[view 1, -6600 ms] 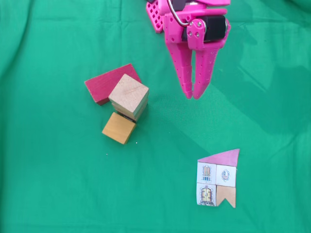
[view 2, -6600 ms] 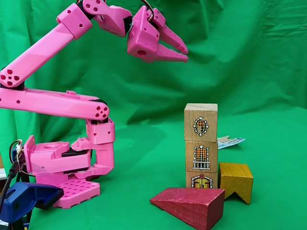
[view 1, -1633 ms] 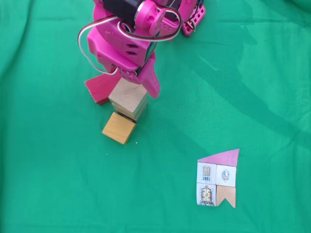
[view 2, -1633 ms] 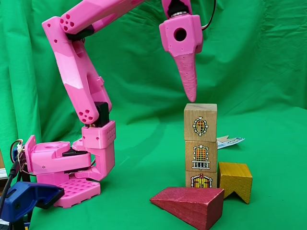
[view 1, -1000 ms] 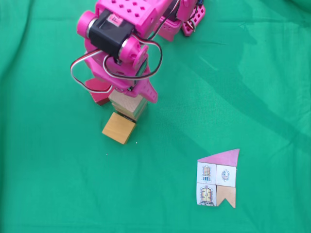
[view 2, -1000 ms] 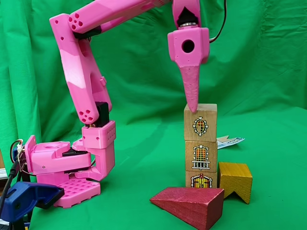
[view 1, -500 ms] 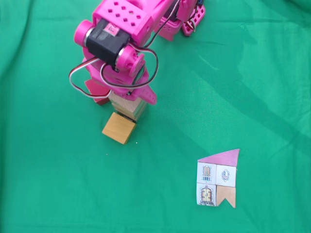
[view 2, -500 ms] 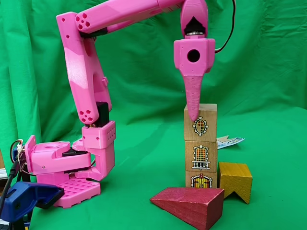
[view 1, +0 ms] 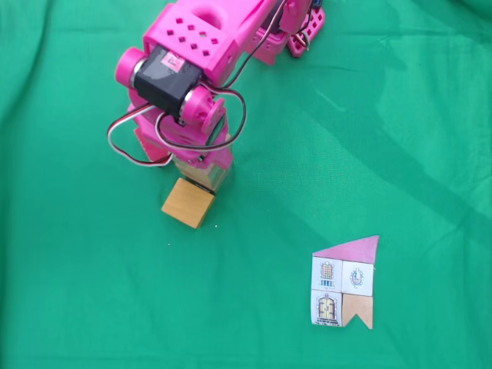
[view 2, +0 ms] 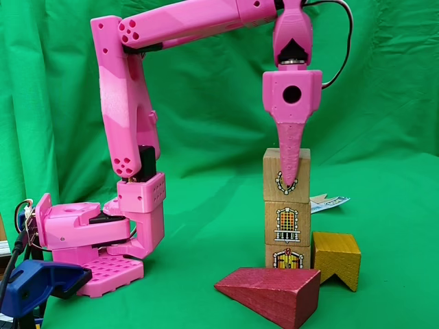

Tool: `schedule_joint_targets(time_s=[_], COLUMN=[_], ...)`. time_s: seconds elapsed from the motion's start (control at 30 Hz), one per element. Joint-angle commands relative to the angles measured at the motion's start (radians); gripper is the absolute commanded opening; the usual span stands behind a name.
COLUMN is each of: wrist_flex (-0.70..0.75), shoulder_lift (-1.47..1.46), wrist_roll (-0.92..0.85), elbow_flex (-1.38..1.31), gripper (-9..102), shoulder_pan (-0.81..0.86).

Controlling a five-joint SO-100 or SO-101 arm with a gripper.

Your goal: Grasp some building blocks and build the house on the picture.

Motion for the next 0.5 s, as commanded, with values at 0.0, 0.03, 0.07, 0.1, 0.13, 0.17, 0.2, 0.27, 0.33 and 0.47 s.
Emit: schedule_joint_targets(time_s=[0.0,0.03,0.07,0.1,0.13,0.17,0.2,0.27,0.33,0.47], wrist_flex=[0.0,-0.002,-0.003,-0.005,-0.005,-0.006,-0.006,-0.003,-0.006,-0.009], shoulder_lift=[0.005,0.005,0.005,0.005,0.006,0.009,0.014,0.023,0.025,0.04], wrist_roll=[0.006,0.006,0.005,0.008,0.009,0.011,0.011,0.012,0.012,0.005], elbow_flex=[-0.025,-0.025,-0.025,-0.025,-0.025,-0.025,-0.025,-0.025,-0.026,-0.051], gripper=[21,20,19,19,19,18,18,18,18,18], shoulder_pan=[0.002,0.002,0.002,0.002,0.002,0.002,0.002,0.002,0.0,0.0])
